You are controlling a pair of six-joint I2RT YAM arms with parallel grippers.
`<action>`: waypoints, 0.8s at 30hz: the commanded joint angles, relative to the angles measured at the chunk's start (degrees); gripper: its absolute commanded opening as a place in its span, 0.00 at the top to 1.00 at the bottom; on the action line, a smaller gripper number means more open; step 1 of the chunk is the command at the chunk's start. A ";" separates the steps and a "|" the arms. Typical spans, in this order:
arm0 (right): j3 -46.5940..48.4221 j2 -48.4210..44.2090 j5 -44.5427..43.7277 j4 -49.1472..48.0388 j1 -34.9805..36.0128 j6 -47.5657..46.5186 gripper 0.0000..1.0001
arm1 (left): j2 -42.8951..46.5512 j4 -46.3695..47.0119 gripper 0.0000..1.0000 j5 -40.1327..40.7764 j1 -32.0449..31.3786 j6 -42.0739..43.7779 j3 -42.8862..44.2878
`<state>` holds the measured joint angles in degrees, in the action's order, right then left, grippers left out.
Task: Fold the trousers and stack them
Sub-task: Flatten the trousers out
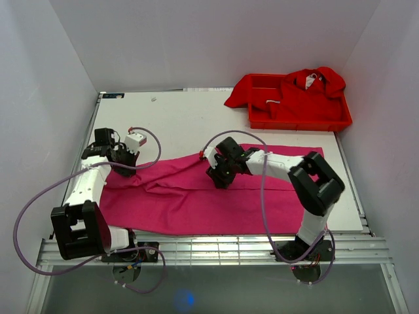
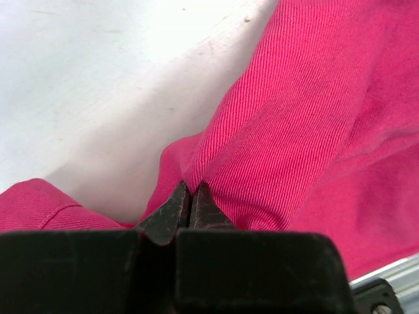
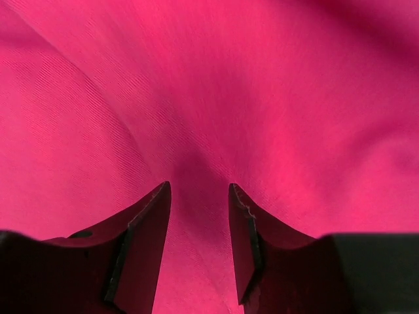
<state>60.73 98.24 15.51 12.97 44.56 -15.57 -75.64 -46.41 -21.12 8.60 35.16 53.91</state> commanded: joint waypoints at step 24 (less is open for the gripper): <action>-3.60 13.39 -8.65 20.42 -4.12 -9.47 0.64 | -14.44 65.27 0.91 24.54 -4.46 6.76 -1.18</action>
<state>64.20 106.19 13.17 14.55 42.57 -21.98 -87.33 3.53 -2.24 4.38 39.16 49.76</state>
